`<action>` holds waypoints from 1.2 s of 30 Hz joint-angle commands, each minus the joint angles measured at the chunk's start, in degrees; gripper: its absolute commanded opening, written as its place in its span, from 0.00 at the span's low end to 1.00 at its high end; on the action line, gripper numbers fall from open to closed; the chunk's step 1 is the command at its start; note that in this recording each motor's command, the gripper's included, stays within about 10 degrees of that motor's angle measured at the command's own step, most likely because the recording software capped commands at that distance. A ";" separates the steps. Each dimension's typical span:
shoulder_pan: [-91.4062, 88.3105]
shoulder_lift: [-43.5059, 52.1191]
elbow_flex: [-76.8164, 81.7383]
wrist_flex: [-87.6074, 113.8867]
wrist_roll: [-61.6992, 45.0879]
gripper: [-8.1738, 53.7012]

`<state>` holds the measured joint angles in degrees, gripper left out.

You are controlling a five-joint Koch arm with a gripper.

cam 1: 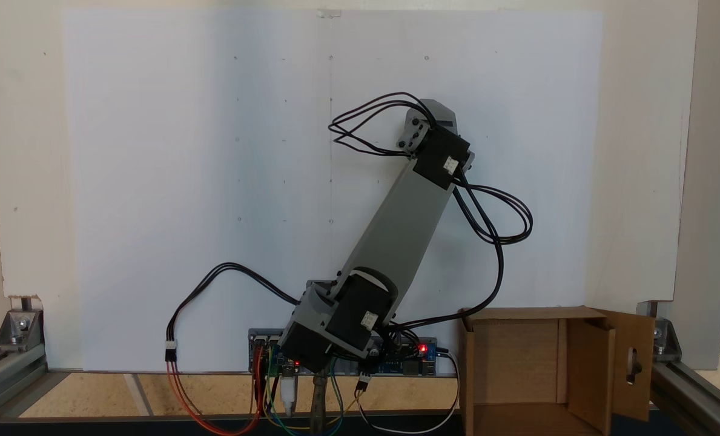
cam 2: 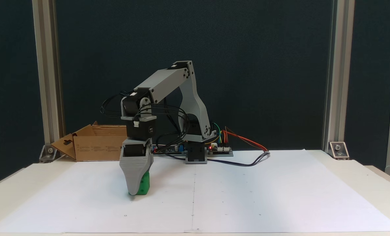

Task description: Grasp a green dice and put it in the bin.

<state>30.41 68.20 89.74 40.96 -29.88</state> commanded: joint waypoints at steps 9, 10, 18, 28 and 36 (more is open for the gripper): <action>0.35 0.26 -0.53 -0.35 -0.62 0.72; 0.44 0.26 -0.44 -0.35 -0.62 0.72; 0.97 0.26 -0.35 -1.14 -0.62 0.72; 1.49 0.26 -0.09 -2.99 0.53 0.32; 0.18 6.68 -13.25 12.99 11.69 0.32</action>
<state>31.03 70.49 81.91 47.81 -25.31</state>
